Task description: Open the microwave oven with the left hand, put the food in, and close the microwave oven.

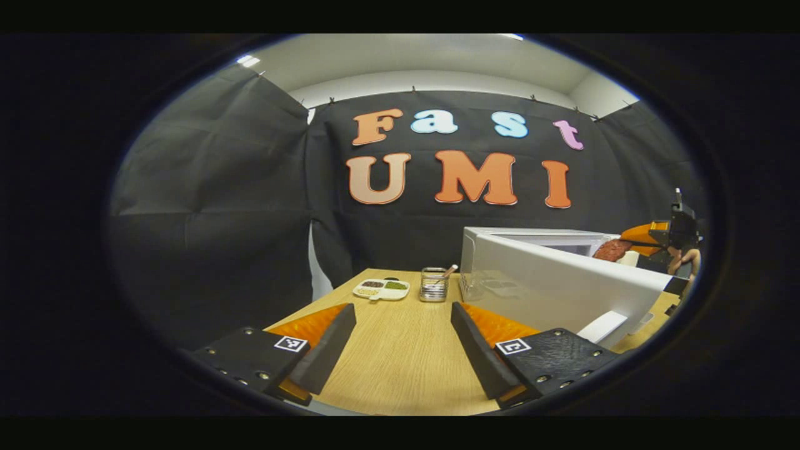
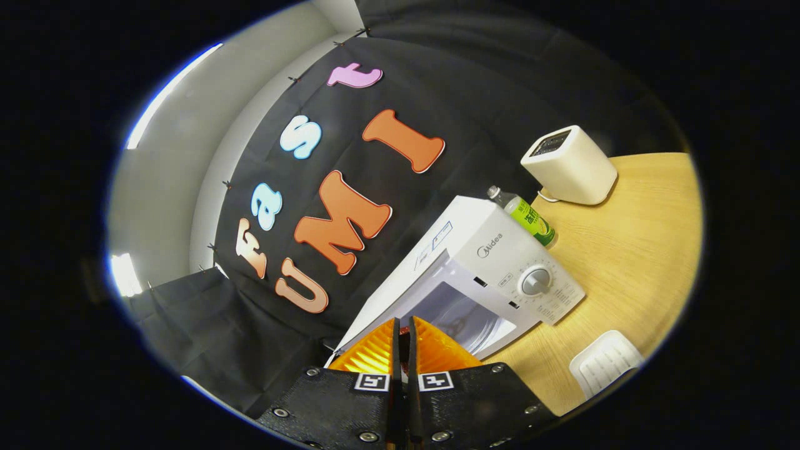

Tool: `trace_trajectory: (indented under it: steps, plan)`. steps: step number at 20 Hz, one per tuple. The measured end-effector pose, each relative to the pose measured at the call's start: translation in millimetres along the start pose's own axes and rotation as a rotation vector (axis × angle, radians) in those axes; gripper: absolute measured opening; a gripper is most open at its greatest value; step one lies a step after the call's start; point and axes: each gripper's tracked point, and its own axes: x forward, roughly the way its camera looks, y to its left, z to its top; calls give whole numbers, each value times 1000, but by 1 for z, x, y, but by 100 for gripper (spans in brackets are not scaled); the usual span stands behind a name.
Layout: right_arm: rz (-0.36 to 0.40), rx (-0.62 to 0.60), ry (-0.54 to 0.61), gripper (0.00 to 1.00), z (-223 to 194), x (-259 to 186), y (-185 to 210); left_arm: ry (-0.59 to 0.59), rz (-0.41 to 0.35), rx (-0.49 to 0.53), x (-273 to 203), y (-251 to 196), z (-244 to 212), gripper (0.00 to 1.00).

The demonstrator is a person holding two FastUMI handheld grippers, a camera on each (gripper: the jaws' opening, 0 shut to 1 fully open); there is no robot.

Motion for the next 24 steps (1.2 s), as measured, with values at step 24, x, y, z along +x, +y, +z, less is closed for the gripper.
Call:
trace_trajectory:
  steps: [24]
  plan:
    - [-120,-24,-81,2,-86,163,-44,24,27,-63,27,36,-25,92]
